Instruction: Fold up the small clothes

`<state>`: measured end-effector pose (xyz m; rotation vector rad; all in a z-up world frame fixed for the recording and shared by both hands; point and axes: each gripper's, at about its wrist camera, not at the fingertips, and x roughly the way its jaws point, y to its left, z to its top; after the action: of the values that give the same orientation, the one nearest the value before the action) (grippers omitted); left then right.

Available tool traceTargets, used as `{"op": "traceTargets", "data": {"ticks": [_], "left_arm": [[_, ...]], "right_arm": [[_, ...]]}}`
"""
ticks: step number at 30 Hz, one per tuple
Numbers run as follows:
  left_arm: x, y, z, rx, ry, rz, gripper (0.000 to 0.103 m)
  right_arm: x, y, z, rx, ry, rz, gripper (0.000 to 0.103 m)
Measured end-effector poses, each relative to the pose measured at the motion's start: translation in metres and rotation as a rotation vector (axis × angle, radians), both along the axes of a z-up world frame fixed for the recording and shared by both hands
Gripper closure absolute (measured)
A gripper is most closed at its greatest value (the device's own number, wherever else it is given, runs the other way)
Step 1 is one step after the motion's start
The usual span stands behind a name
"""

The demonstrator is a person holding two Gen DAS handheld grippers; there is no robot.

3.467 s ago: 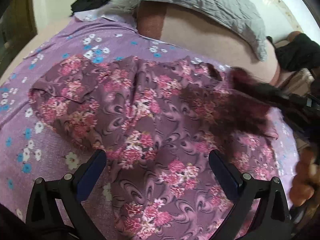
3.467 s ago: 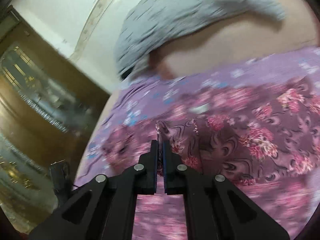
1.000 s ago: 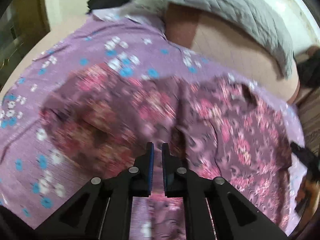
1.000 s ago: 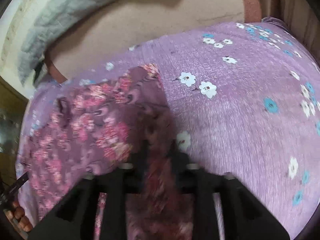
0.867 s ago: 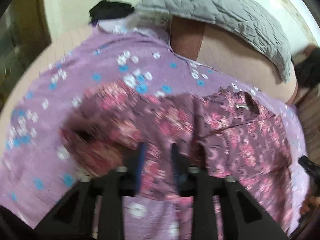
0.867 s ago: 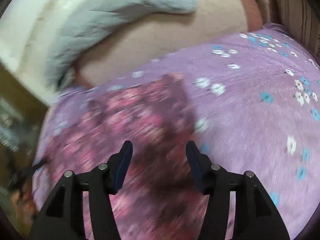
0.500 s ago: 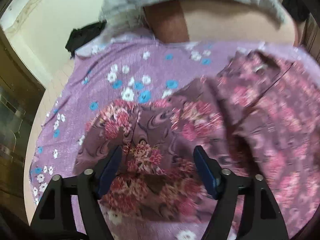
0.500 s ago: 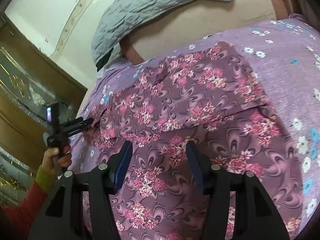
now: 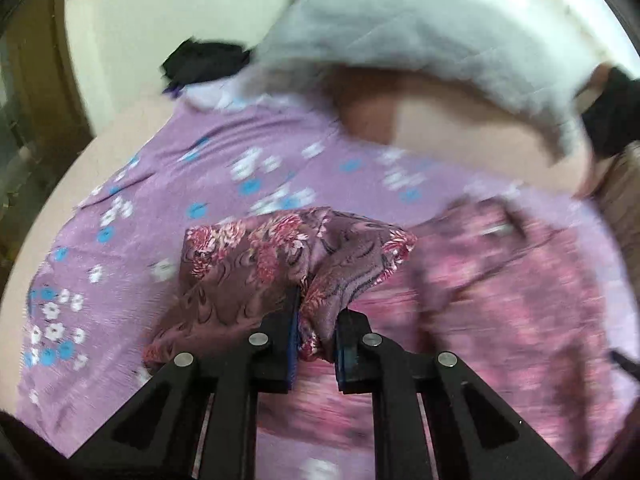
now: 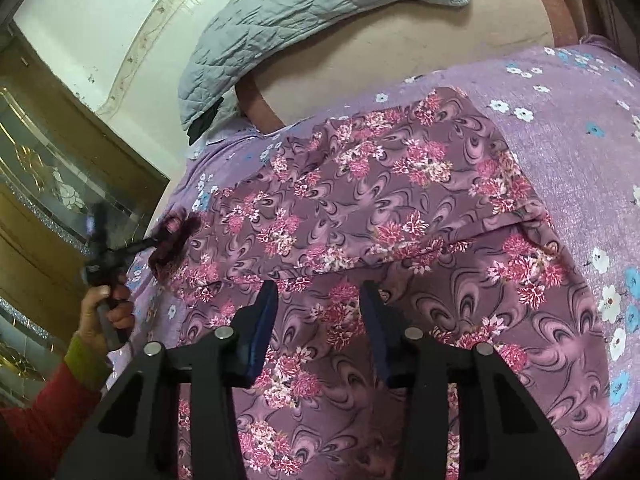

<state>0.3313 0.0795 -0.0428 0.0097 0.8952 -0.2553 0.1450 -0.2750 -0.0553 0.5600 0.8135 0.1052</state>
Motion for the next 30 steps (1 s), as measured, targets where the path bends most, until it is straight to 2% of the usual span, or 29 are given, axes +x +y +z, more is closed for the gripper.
{"op": "traceTargets", "data": {"ticks": [3,6,9,13,18,22,24,28,30], "left_arm": [[-0.029,-0.042,0.034,-0.106,-0.033,-0.1,0.091],[-0.053,-0.096,0.054,-0.19,-0.044,-0.205,0.091],[-0.066,-0.151,0.055,-0.232,-0.031,-0.286,0.091],[-0.066,-0.226,0.029,-0.227,0.025,-0.342,0.091],[-0.047,-0.292,-0.033,-0.144,0.111,-0.344,0.091],[-0.037,-0.313,-0.072,-0.056,0.153,-0.342,0.087],[-0.038,-0.312,-0.081,-0.031,0.172,-0.352,0.079],[-0.061,-0.293,-0.071,0.002,0.15,-0.382,0.056],[-0.077,-0.271,-0.059,0.01,0.127,-0.38,0.053]], "right_arm": [[-0.002,-0.002,0.003,0.011,-0.012,-0.009,0.06],[-0.008,-0.008,0.011,-0.054,-0.025,-0.051,0.06],[-0.013,-0.022,0.018,-0.115,-0.033,-0.117,0.06],[-0.022,-0.055,0.017,-0.067,-0.039,-0.217,0.06],[-0.027,-0.081,0.017,-0.017,-0.053,-0.306,0.06],[-0.025,-0.087,0.016,-0.01,-0.057,-0.326,0.06],[-0.022,-0.089,0.014,0.003,-0.053,-0.328,0.06],[-0.016,-0.086,0.009,0.003,-0.041,-0.308,0.06],[-0.012,-0.081,0.005,0.016,-0.037,-0.284,0.059]]}}
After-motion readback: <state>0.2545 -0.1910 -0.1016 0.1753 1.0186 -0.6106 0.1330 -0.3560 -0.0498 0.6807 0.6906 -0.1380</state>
